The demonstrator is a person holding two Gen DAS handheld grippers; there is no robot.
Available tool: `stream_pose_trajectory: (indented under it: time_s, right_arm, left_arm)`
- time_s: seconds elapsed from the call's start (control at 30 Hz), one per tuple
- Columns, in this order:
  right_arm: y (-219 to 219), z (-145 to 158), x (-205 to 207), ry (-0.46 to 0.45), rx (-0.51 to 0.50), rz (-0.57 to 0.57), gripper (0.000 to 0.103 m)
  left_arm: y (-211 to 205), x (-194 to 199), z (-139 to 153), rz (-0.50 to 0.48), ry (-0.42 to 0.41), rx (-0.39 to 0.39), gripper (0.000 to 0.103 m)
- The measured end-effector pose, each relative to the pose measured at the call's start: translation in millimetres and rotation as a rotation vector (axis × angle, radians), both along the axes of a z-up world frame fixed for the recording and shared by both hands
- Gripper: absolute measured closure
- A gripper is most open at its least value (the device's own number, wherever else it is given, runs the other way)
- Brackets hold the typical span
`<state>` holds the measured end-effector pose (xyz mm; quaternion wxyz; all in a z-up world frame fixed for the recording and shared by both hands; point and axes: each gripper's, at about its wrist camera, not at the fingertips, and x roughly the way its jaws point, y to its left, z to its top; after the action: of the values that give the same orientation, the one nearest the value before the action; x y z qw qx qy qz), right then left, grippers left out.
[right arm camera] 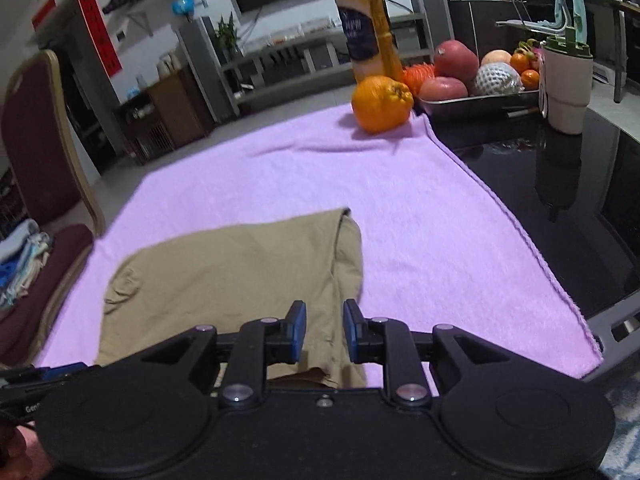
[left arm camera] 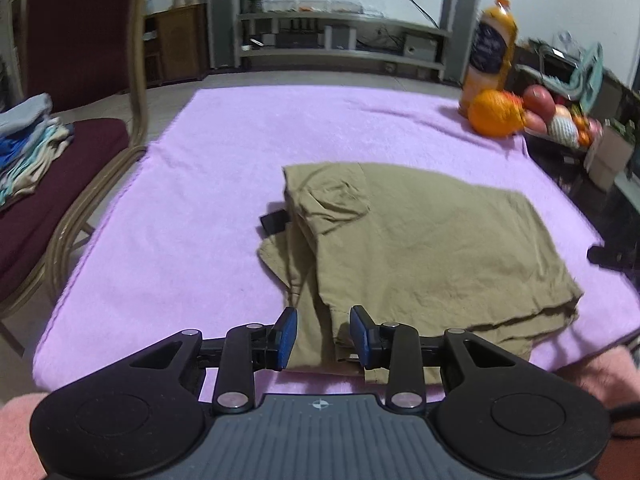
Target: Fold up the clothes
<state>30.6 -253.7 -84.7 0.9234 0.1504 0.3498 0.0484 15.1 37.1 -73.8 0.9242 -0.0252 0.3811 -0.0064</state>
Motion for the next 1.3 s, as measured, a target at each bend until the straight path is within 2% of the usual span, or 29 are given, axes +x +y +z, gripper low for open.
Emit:
stream_pose_trajectory:
  time_s: [0.17,0.33,0.43,0.6,0.73,0.8,0.93,1.03,1.13,1.23,1.3]
  right_arm:
    - [-2,4,-8,-0.015,0.047,0.008,0.082]
    - [16,11,21,-0.016,0.084,0.044,0.082]
    - [43,12,55,-0.02,0.042,0.096,0.082]
    - [87,-1,113,-0.025,-0.076,0.147,0.082]
    - [106,-29,134,0.033,-0.168,0.192,0.083]
    - [110,-42,133,0.042,-0.21,0.207,0.085]
    - [111,-38,129,0.046,-0.242,0.222,0.085]
    - [91,-22,120,0.058,-0.165,0.189,0.084]
    - [58,-2,90,0.015,-0.054,0.135,0.079]
    - [34,10,59,-0.007,0.012,0.114,0.075]
    - [29,9,47,-0.005,0.03,0.119,0.075]
  left_arm:
    - [9,0,29,0.015,-0.082,-0.059,0.069]
    - [13,49,38,0.013,-0.103,-0.042,0.069]
    - [8,90,26,-0.004,-0.081,-0.024,0.075]
    - [-10,137,-6,-0.062,-0.04,0.052,0.075]
    - [-7,155,-45,-0.022,0.083,0.107,0.074]
    - [-5,152,-47,-0.021,0.075,0.099,0.074]
    - [-4,155,-42,-0.008,0.103,0.114,0.069]
    - [2,133,-25,0.013,0.083,0.114,0.07]
    - [14,94,-6,-0.002,0.026,0.036,0.07]
    - [22,62,6,0.006,-0.008,-0.049,0.072]
    - [15,53,6,-0.01,-0.02,-0.055,0.076]
